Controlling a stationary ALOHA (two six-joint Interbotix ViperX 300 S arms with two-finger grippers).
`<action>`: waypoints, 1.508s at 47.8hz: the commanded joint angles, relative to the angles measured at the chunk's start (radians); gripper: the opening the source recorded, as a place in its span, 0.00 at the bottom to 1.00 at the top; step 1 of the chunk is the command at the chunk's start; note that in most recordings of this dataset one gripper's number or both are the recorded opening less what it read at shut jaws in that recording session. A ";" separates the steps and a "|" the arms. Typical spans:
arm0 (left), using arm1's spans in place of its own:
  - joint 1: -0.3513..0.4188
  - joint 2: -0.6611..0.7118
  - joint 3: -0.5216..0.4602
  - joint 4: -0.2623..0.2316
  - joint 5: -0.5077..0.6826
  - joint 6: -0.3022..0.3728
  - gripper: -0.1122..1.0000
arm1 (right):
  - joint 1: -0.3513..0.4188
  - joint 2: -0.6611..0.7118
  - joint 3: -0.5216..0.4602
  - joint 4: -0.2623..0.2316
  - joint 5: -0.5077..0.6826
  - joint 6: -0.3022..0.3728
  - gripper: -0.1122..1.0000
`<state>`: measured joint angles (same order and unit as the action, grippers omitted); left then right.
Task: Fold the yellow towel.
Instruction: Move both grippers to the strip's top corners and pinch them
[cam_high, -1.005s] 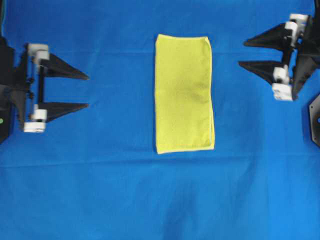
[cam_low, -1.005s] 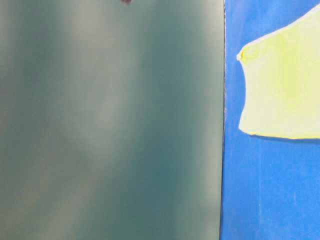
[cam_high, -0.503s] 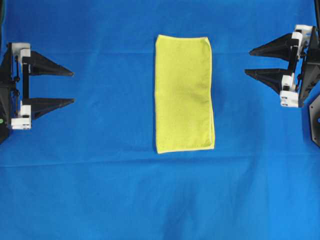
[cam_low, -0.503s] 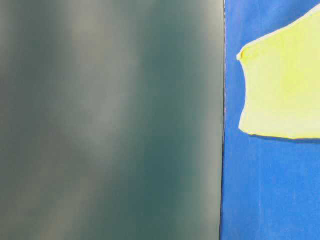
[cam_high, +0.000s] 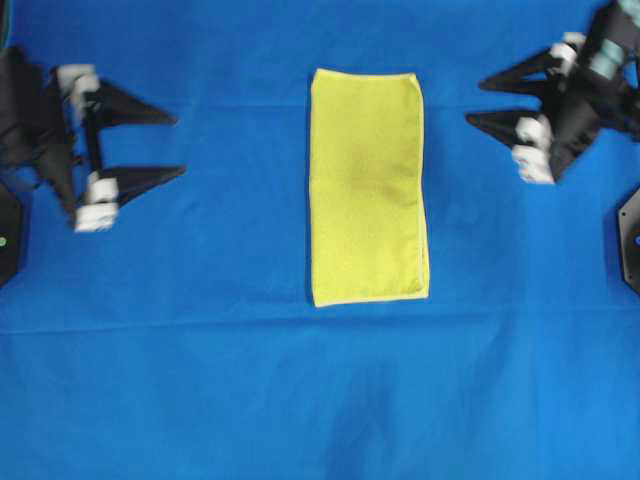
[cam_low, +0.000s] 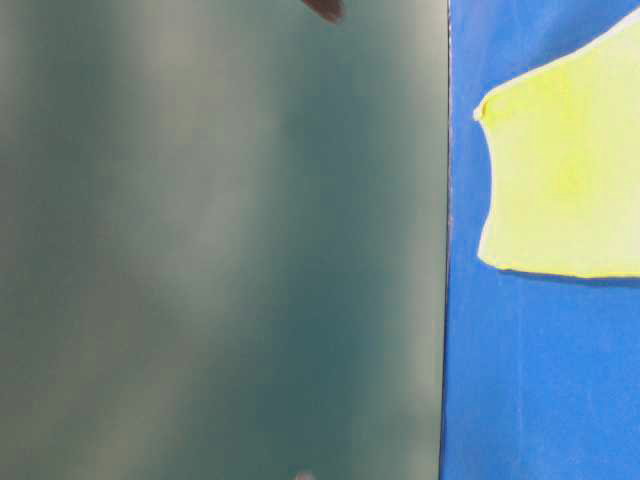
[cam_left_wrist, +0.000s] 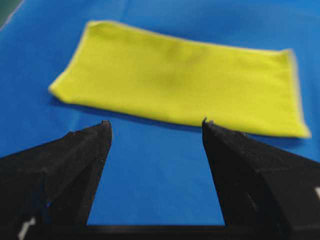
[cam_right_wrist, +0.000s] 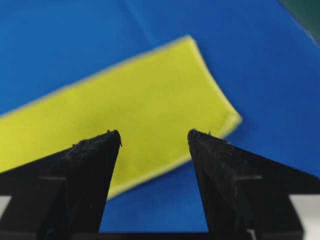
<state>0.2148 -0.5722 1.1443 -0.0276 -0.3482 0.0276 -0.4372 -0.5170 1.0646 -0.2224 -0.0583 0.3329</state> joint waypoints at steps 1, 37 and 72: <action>0.048 0.118 -0.075 -0.002 -0.023 -0.002 0.73 | -0.026 0.086 -0.063 -0.003 0.003 -0.005 0.65; 0.244 0.871 -0.569 -0.002 -0.057 0.015 0.73 | -0.153 0.641 -0.337 -0.106 0.014 -0.011 0.65; 0.250 0.969 -0.660 0.002 0.012 0.084 0.13 | -0.158 0.667 -0.330 -0.098 -0.014 0.005 0.13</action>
<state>0.4633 0.4142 0.5016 -0.0261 -0.3375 0.1104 -0.5921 0.1611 0.7409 -0.3252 -0.0690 0.3359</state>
